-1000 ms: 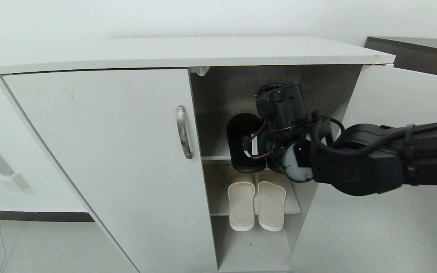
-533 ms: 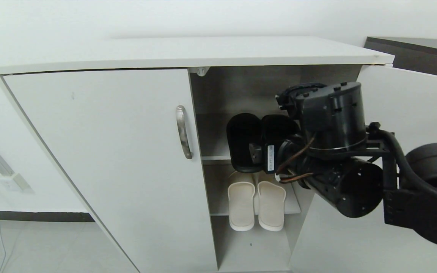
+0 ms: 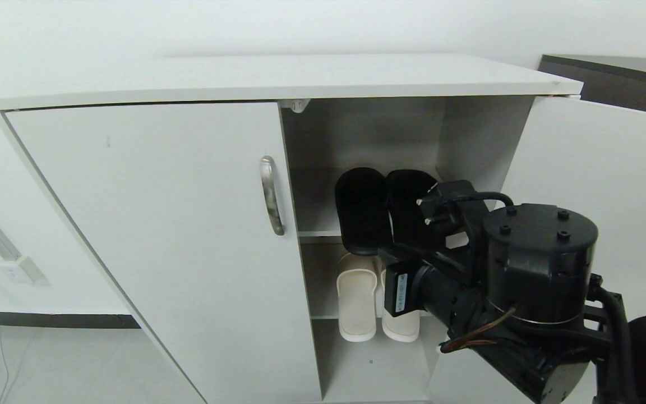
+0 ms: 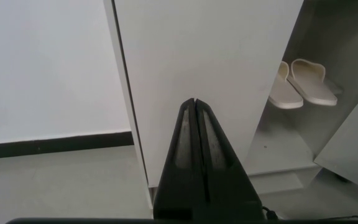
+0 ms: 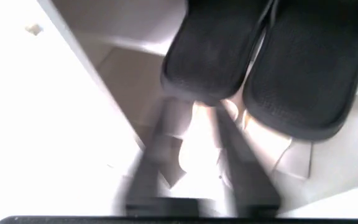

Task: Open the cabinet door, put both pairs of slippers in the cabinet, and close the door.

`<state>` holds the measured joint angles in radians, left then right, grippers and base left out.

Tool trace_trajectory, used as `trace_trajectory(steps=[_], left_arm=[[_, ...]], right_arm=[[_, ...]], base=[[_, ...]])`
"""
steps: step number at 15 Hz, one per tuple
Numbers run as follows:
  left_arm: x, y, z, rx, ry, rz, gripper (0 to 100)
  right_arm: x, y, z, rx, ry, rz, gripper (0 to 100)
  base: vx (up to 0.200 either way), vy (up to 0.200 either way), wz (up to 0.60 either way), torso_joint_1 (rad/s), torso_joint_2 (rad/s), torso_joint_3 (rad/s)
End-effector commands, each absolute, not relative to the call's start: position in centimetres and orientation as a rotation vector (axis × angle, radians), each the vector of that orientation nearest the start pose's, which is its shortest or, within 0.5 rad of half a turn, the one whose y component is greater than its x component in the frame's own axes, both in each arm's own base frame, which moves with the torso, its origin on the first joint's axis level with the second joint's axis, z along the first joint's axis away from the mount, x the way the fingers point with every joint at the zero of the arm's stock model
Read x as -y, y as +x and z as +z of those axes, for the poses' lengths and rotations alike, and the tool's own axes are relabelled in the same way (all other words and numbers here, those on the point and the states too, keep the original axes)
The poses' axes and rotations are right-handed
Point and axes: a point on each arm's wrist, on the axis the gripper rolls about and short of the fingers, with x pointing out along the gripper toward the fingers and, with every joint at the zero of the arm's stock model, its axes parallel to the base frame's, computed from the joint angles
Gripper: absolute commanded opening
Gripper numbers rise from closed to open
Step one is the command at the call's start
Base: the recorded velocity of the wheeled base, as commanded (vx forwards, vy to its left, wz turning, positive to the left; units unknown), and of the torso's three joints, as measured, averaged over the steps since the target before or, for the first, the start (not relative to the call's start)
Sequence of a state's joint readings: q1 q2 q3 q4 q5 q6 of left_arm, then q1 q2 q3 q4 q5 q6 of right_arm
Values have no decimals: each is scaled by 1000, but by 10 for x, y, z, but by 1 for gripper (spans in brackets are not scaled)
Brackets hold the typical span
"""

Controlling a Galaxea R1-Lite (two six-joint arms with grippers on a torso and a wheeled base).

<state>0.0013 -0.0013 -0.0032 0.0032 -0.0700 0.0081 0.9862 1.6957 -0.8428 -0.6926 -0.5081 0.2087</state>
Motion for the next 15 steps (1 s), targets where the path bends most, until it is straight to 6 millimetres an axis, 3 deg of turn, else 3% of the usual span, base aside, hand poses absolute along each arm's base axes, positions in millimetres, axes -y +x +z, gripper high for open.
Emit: trace_trajectory(steps=[1,13,15], left_arm=[[2,-23,76,0,9,-69,0],[2,-23,76,0,9,-69,0],[2,-23,76,0,8,-69,0]], right_arm=[[-252,179,188,-191,71,463,0],[-254,176,180,-208,34,472,0],[-254,175,178,-214,29,471,0]], base=[[0,0,0,0,0,0],[0,0,0,0,0,0],[-200,0,0,5,0,5]])
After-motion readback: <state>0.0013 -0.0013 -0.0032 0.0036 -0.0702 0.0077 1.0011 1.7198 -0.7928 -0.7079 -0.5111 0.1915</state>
